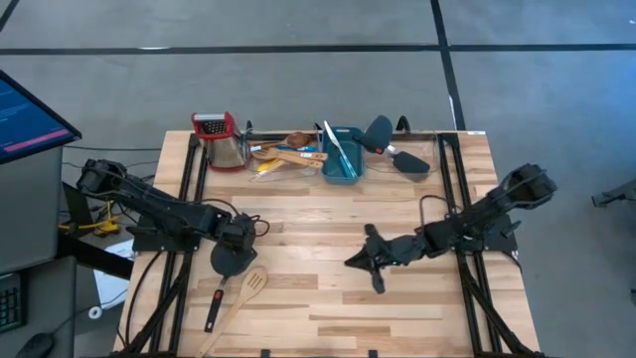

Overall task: Pick & Place Kitchen Items
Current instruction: Put the black spatula into the right transparent bin

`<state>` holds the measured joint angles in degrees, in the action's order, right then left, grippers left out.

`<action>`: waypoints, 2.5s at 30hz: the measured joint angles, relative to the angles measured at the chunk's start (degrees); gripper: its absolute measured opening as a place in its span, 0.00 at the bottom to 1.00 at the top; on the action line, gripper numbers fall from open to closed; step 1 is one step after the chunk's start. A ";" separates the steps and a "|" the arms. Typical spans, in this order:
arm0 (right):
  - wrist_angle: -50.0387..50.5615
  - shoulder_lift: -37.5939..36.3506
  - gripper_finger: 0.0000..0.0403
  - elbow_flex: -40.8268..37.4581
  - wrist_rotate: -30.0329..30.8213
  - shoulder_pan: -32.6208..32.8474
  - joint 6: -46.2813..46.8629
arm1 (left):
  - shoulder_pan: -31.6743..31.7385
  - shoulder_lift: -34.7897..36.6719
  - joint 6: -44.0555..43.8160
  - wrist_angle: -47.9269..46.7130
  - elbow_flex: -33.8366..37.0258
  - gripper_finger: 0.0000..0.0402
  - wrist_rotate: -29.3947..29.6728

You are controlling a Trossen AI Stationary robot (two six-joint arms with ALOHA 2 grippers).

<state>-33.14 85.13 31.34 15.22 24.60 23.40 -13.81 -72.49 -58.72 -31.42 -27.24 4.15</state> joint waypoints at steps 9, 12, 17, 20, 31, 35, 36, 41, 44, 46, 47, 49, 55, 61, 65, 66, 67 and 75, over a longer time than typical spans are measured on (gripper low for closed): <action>1.86 11.18 0.00 10.84 -6.05 -3.00 -5.72 | -1.16 0.63 2.96 -0.25 -0.40 0.00 -1.05; 5.38 12.36 0.00 12.89 -7.99 -3.73 -5.97 | -1.25 1.98 4.38 -0.97 -1.69 0.00 -1.95; 10.49 12.74 0.00 13.87 -7.91 -4.00 -5.97 | -1.48 5.30 4.45 -5.84 -5.18 0.00 -4.48; 12.51 12.74 0.00 13.87 -7.87 -4.20 -5.56 | -2.65 6.72 1.31 -12.47 -7.94 0.00 -6.82; 15.54 12.74 0.00 13.87 -7.84 -3.86 -3.85 | -16.24 7.05 -21.73 -23.66 -12.29 0.00 -23.03; 16.24 12.74 0.00 13.85 -7.72 -3.36 -3.39 | -22.43 5.94 -30.47 -22.84 -12.29 0.00 -23.57; 16.21 12.74 0.00 13.85 -7.72 -3.21 -3.39 | -23.67 5.40 -32.10 -21.88 -12.29 0.00 -23.56; 16.21 12.74 0.00 13.83 -7.72 -3.19 -3.39 | -27.57 0.96 -36.29 -14.24 -12.29 0.00 -23.42; 16.06 12.74 0.00 13.83 -7.72 -3.19 -3.39 | -28.11 -3.48 -36.37 -11.66 -12.29 0.00 -23.25; 16.02 12.74 0.00 13.83 -7.72 -3.19 -3.39 | -28.16 -6.51 -35.91 -10.52 -12.29 0.00 -23.14; 16.02 12.74 0.00 13.83 -7.72 -3.19 -3.39 | -28.16 -7.88 -35.40 -10.39 -12.29 0.00 -23.14; 16.02 12.74 0.00 13.83 -7.72 -3.19 -3.39 | -28.14 -10.02 -34.33 -10.53 -12.29 0.00 -23.14; 16.02 12.74 0.00 13.80 -7.72 -3.19 -3.39 | -28.15 -13.50 -33.06 -9.83 -12.29 0.00 -21.97; 15.97 12.72 0.00 13.80 -7.73 -3.19 -3.39 | -26.92 -13.64 -30.53 -8.46 -12.29 0.00 -12.14; 15.95 12.72 0.00 13.78 -7.74 -3.19 -3.39 | -23.89 -13.40 -27.42 -7.58 -11.55 0.00 -9.29; 15.95 12.72 0.00 13.78 -7.74 -3.19 -3.39 | -22.94 -13.34 -26.55 -7.31 -11.16 0.00 -9.13; 15.95 12.72 0.00 13.78 -7.74 -3.19 -3.39 | -21.95 -13.34 -25.37 -7.02 -10.63 0.00 -9.13; 15.95 12.72 0.00 13.76 -7.74 -3.19 -3.39 | -15.51 -13.05 -17.84 -4.24 -8.12 0.00 -10.04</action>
<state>-17.19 97.84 45.10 7.49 21.41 20.01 -29.33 -85.54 -76.56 -35.66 -35.35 -5.89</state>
